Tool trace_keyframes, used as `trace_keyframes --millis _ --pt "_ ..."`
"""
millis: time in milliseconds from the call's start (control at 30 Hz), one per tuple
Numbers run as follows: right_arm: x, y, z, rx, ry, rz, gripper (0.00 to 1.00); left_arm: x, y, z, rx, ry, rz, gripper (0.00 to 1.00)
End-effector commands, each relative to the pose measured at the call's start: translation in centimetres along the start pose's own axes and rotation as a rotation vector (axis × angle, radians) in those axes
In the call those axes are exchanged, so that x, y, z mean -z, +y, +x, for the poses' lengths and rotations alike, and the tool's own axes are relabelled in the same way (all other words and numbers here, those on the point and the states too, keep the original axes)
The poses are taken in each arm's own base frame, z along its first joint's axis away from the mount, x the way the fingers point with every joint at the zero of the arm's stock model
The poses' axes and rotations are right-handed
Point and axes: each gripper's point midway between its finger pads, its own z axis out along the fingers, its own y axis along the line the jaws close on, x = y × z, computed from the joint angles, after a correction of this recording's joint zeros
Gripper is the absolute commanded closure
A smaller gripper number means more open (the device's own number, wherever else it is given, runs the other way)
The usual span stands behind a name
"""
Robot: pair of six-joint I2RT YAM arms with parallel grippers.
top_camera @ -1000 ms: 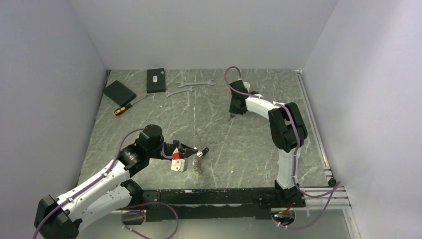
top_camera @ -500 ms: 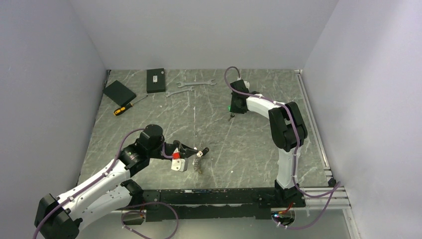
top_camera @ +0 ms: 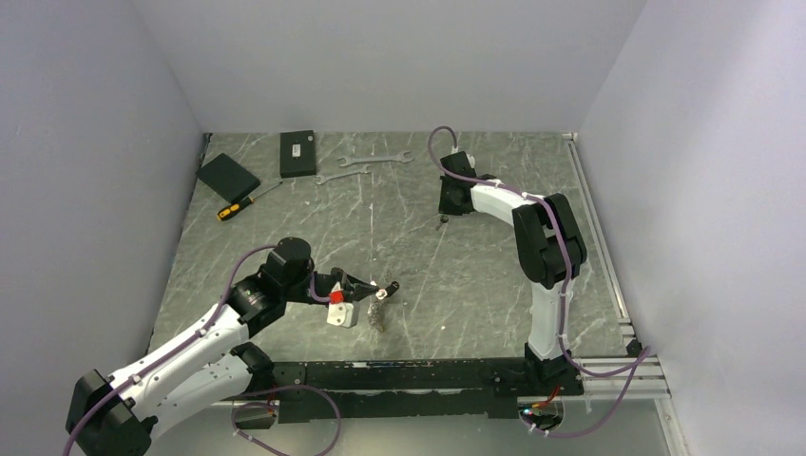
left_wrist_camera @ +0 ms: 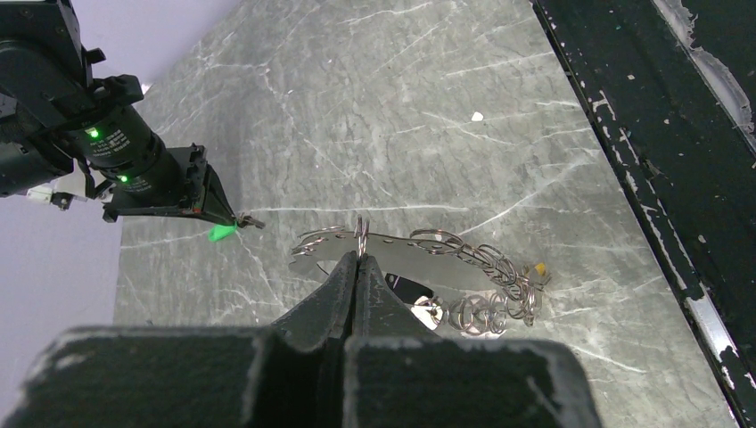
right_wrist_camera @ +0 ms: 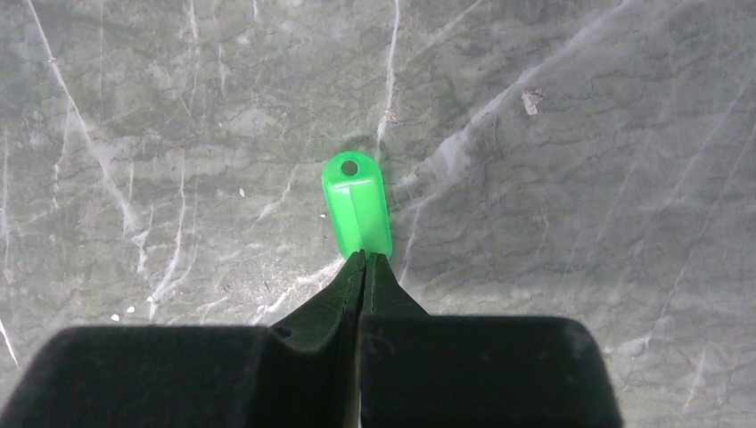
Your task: Put the keys on the keyring
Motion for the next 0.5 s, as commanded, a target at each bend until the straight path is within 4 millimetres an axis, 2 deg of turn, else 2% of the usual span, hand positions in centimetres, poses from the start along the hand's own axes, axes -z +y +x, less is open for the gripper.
trace_keyframes --millis 0,100,167,367,467 --pt "1.2 0.6 -2.0 0.0 -0.049 -0.023 1.0 -0.2 0.6 -1.0 -0.024 -0.041 -0.007 1.0" --pt "3.2 1.2 -3.2 -0.009 -0.09 -0.064 1.0 -0.2 0.6 -1.1 -0.024 -0.043 -0.005 1.0" --pt "5.0 2.5 -4.0 -0.018 -0.127 -0.141 1.0 -0.3 0.6 -1.2 -0.022 -0.049 -0.006 1.0" --pt "12.7 7.0 -6.5 -0.028 -0.281 -0.444 1.0 -0.2 1.0 -1.5 -0.035 -0.059 -0.024 1.0" --pt "16.8 9.2 -6.7 -0.003 -0.341 -0.623 1.0 -0.1 1.2 -1.7 -0.043 -0.065 -0.03 1.0"
